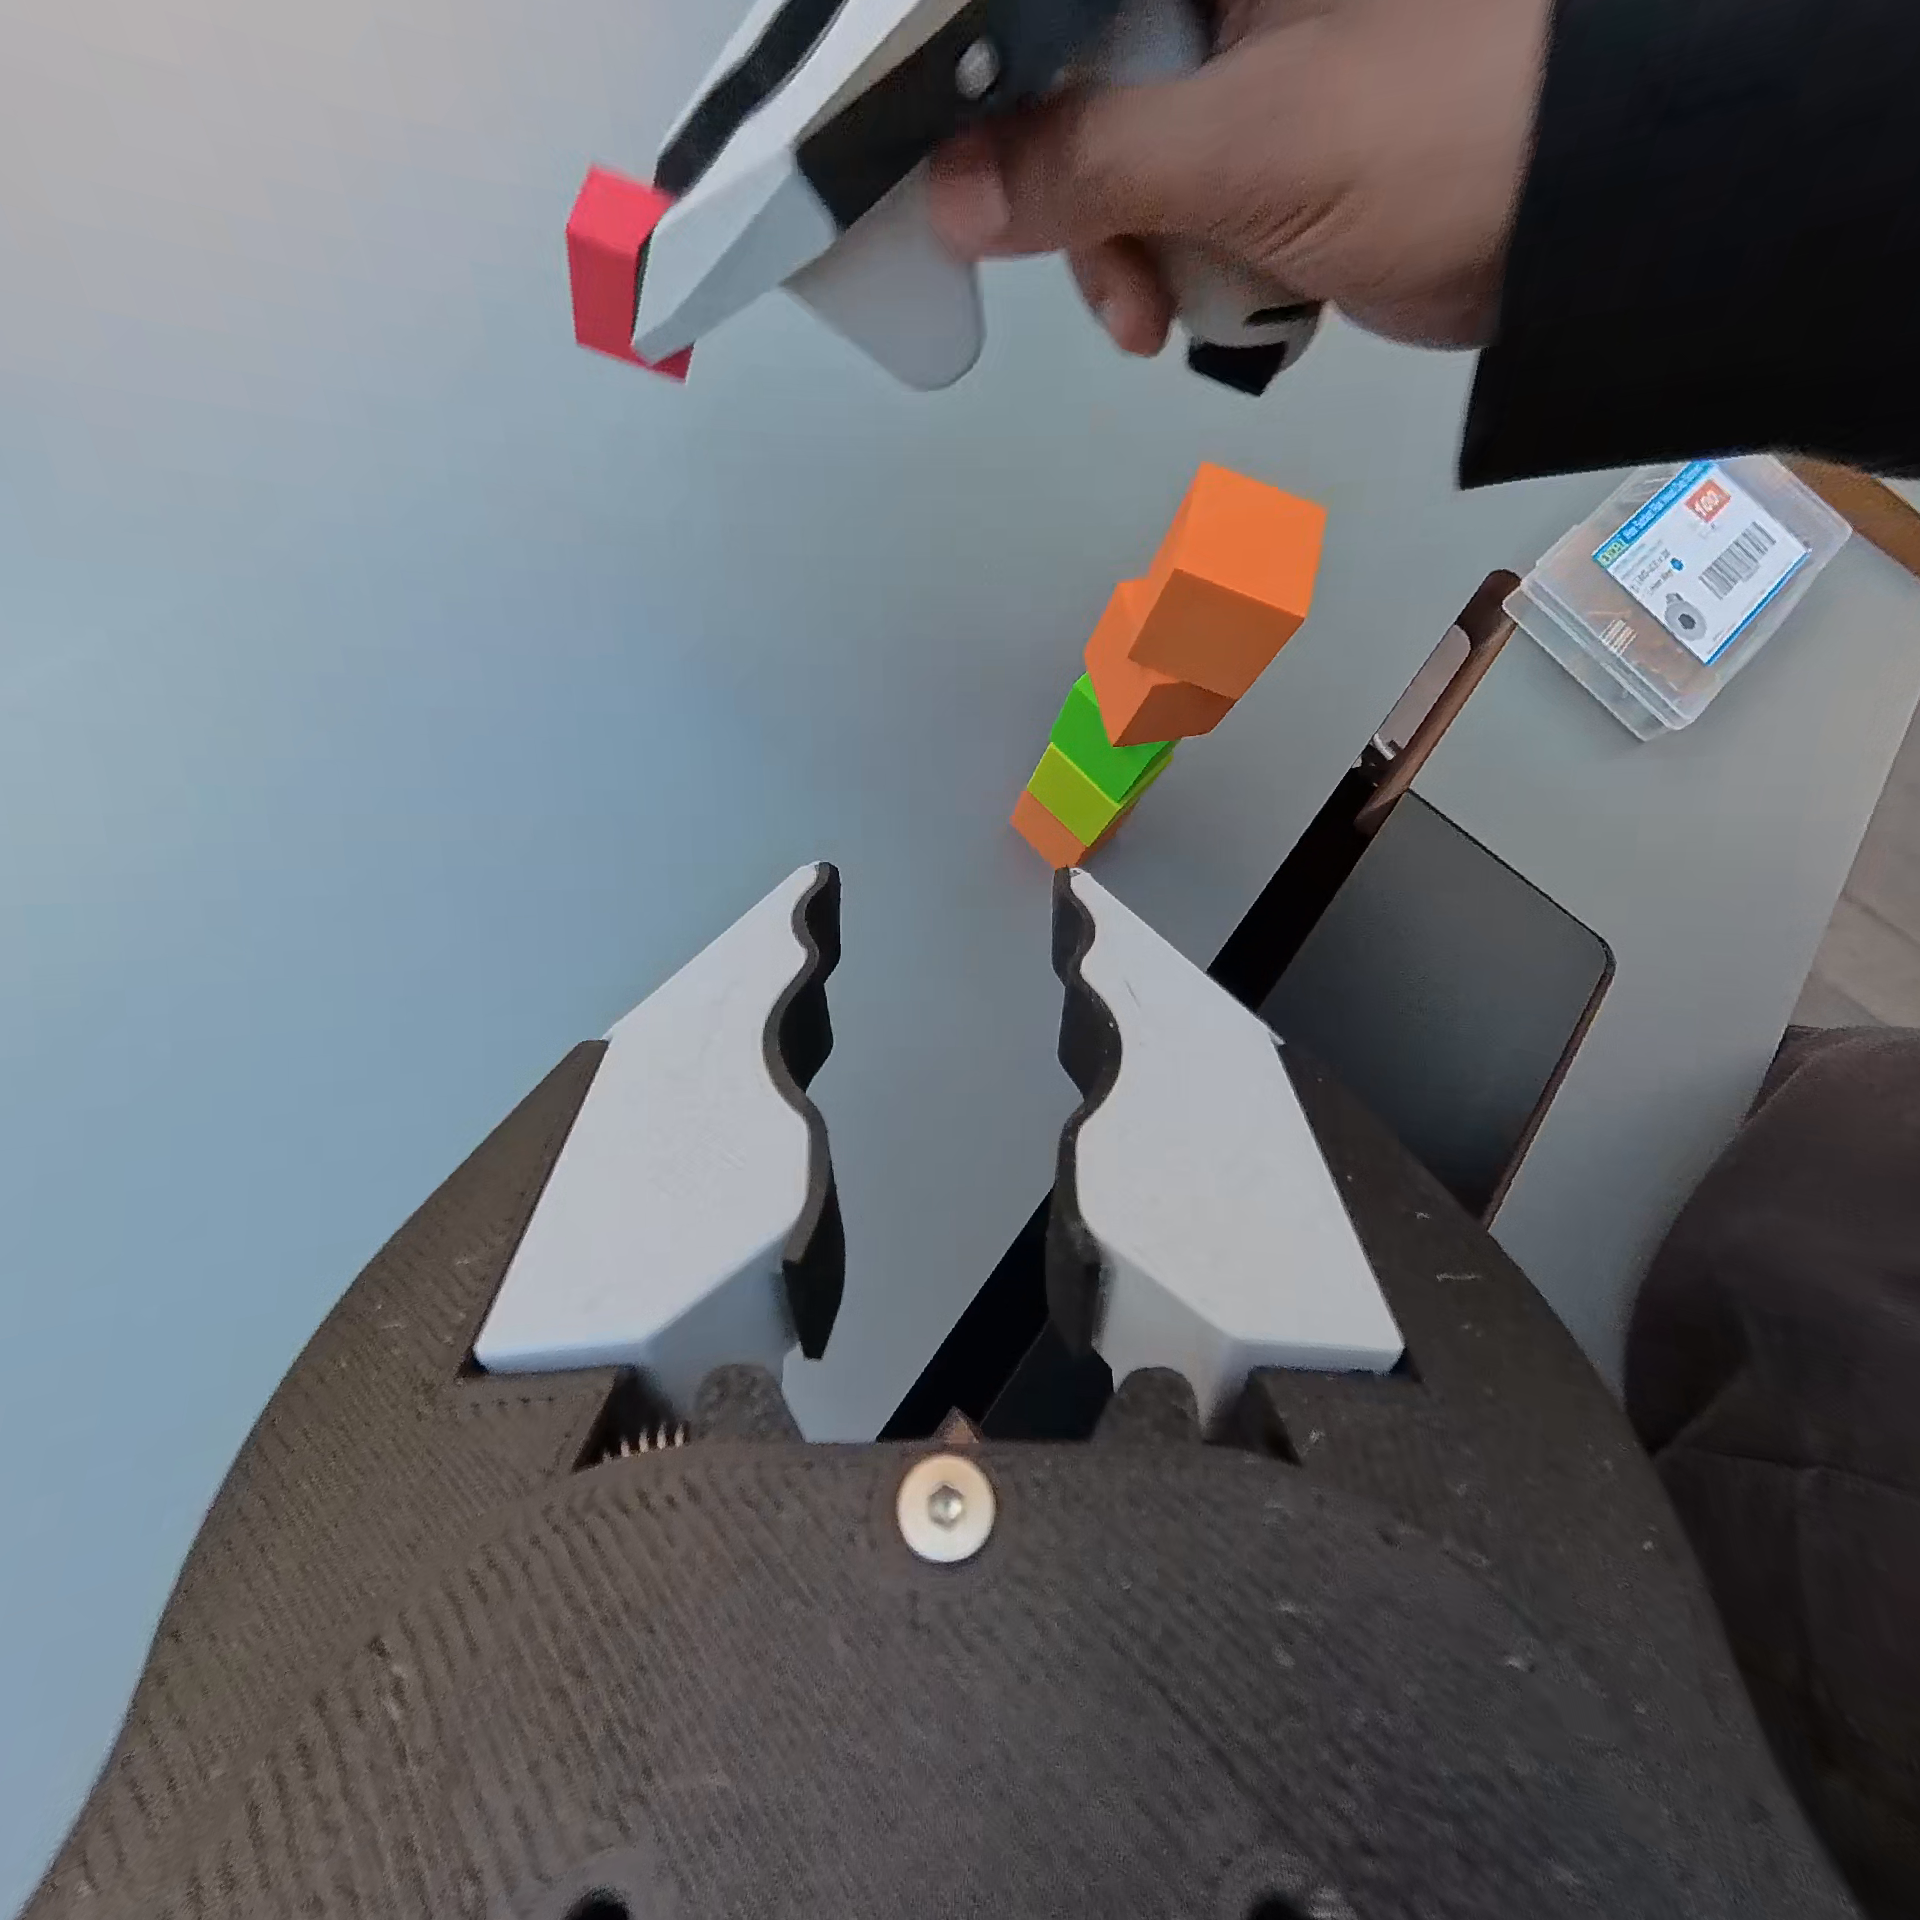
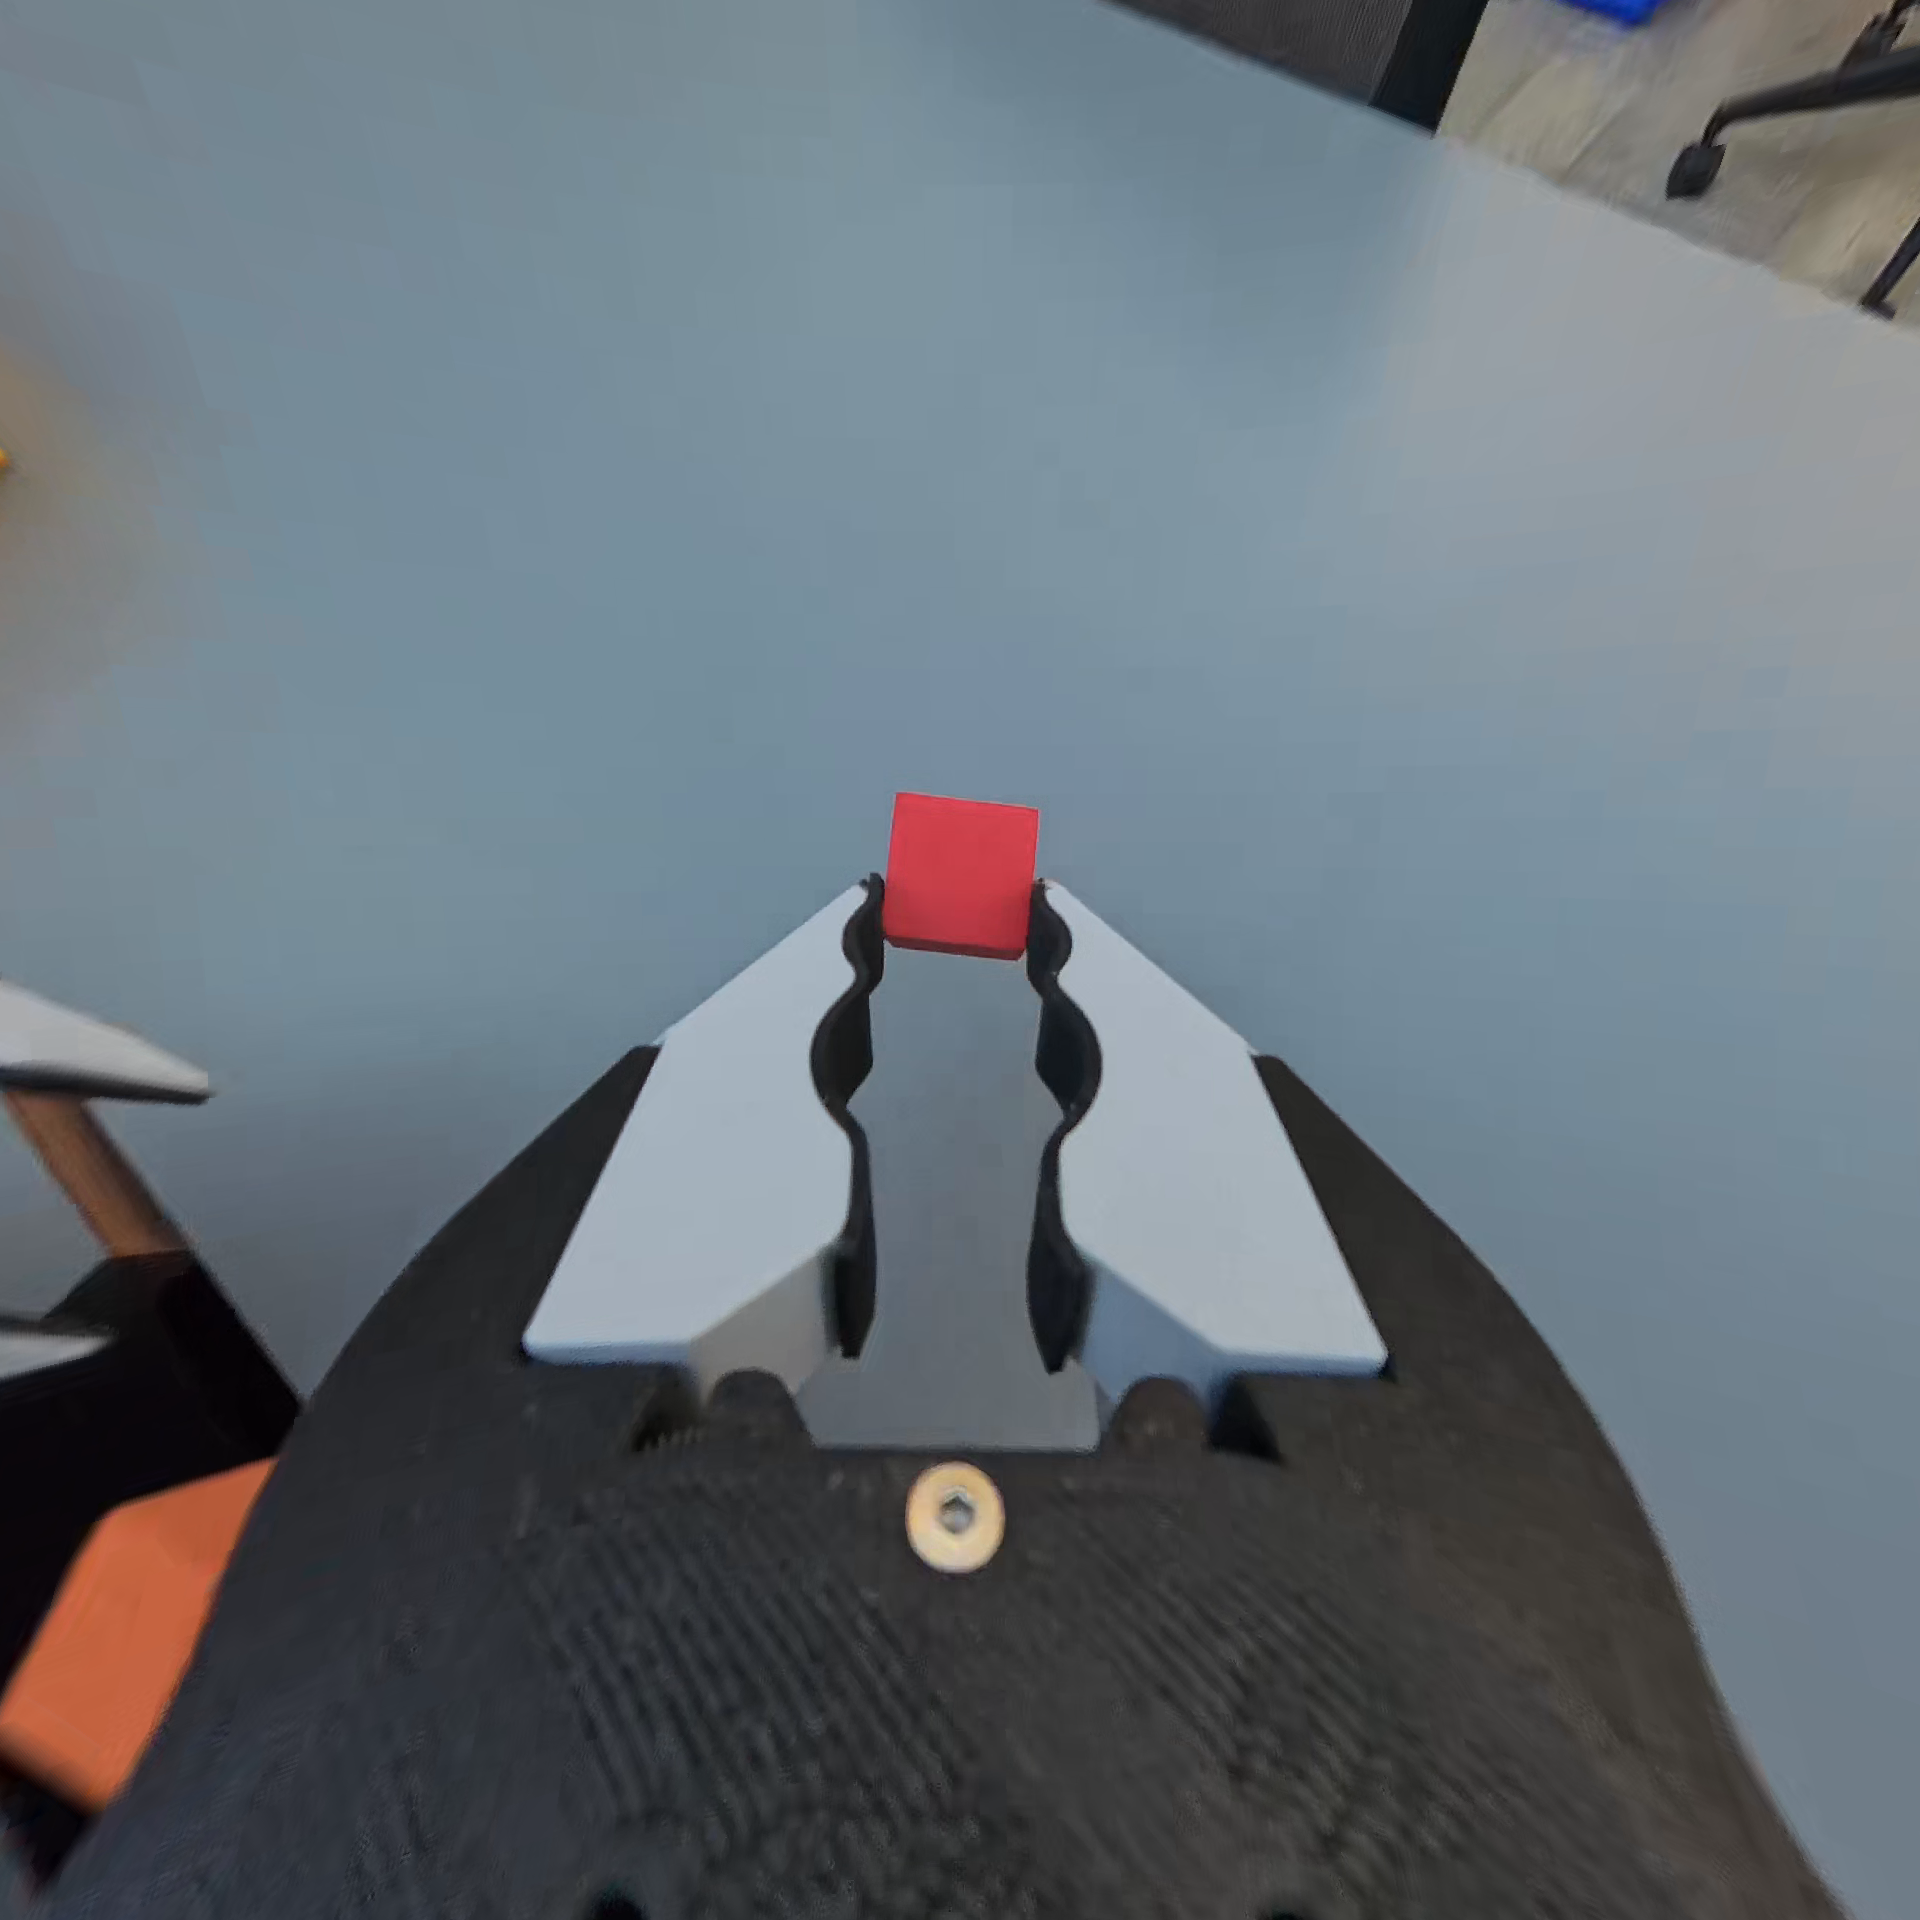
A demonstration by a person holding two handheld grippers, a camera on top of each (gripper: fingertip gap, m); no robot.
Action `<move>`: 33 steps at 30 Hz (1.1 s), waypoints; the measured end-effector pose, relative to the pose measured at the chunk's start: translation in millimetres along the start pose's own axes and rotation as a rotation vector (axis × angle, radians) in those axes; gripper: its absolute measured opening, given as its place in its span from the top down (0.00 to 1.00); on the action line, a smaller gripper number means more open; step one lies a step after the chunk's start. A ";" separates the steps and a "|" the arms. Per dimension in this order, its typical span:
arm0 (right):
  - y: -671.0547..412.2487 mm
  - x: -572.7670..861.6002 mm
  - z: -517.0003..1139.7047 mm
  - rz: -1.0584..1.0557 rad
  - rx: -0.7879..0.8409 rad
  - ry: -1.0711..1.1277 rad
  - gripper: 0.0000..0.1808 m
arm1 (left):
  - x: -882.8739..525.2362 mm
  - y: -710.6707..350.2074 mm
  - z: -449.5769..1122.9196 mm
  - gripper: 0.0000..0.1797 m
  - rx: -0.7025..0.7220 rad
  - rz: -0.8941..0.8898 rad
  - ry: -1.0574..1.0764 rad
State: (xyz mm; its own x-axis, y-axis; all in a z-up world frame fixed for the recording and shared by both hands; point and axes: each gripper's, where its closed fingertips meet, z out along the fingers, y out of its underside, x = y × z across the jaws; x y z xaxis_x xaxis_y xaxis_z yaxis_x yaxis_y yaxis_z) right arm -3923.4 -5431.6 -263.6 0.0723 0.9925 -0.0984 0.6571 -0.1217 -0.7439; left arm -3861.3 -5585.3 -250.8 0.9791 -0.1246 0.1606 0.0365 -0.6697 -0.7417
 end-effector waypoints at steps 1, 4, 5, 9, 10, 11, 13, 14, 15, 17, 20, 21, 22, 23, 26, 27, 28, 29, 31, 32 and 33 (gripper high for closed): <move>-8.6 -6.2 -21.0 0.007 0.048 -0.016 0.86 | -0.8 0.2 -0.1 0.79 0.004 -0.004 0.002; -17.9 -22.2 -79.1 -0.023 0.120 -0.059 0.86 | -0.3 0.5 -0.3 0.79 0.009 -0.014 0.019; -17.8 -29.7 -94.9 -0.047 0.125 -0.091 0.86 | 0.7 -0.2 -0.8 0.79 0.012 -0.011 0.026; -10.0 -68.6 -134.7 -0.119 0.101 -0.254 0.86 | 2.9 -3.0 -4.4 0.79 0.021 0.027 0.031; -4.9 -77.4 -137.7 -0.141 0.081 -0.278 0.86 | 3.2 -3.7 -5.8 0.79 0.024 0.033 0.028; 1.2 -85.3 -138.3 -0.164 0.058 -0.296 0.86 | 3.6 -4.2 -7.6 0.79 0.028 0.035 0.026; 14.5 -94.9 -135.1 -0.210 0.009 -0.300 0.86 | 5.7 -5.0 -12.0 0.79 0.038 0.032 0.021; 19.6 -98.4 -133.0 -0.226 -0.010 -0.299 0.86 | 7.2 -4.7 -14.5 0.79 0.043 0.031 0.018; 22.8 -101.4 -131.3 -0.237 -0.021 -0.299 0.86 | 8.8 -3.7 -17.0 0.79 0.046 0.029 0.015; 25.9 -106.2 -128.8 -0.247 -0.028 -0.300 0.86 | 12.7 0.4 -21.8 0.79 0.047 0.027 0.008; 29.9 -110.0 -126.2 -0.263 -0.036 -0.297 0.86 | 19.4 8.5 -28.1 0.79 0.045 0.019 0.001; 32.8 -109.9 -125.1 -0.271 -0.046 -0.293 0.86 | 21.5 11.3 -29.9 0.79 0.044 0.015 -0.001; 36.0 -109.1 -123.9 -0.278 -0.058 -0.286 0.86 | 23.6 13.6 -31.4 0.79 0.044 0.011 -0.003; 39.0 -108.0 -122.7 -0.283 -0.067 -0.280 0.86 | 25.5 15.5 -32.9 0.79 0.044 0.008 -0.004; 44.4 -105.2 -119.8 -0.277 -0.078 -0.277 0.86 | 29.7 19.0 -35.7 0.79 0.046 0.002 -0.009; 45.5 -104.2 -119.2 -0.276 -0.082 -0.276 0.86 | 30.7 19.6 -36.1 0.79 0.045 0.002 -0.011; 45.9 -103.6 -118.8 -0.274 -0.083 -0.275 0.86 | 31.6 19.6 -36.6 0.79 0.046 0.002 -0.013; 45.4 -103.6 -118.9 -0.271 -0.080 -0.275 0.86 | 32.2 19.1 -37.1 0.79 0.049 0.003 -0.016; 44.6 -104.9 -119.5 -0.270 -0.078 -0.277 0.86 | 33.0 18.8 -37.9 0.79 0.053 0.001 -0.020; 44.4 -105.6 -119.9 -0.276 -0.078 -0.274 0.86 | 33.2 18.8 -38.0 0.79 0.054 -0.002 -0.021; 44.6 -106.3 -120.0 -0.284 -0.079 -0.271 0.86 | 33.5 19.0 -37.9 0.79 0.055 -0.006 -0.022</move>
State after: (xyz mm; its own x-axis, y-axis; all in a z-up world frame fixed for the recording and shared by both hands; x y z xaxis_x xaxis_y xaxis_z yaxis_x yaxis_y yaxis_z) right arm -3811.7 -5541.2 -207.0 -0.3135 0.9466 -0.0750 0.6794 0.1684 -0.7142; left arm -3835.4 -5630.0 -234.8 0.9831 -0.1040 0.1508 0.0524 -0.6290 -0.7757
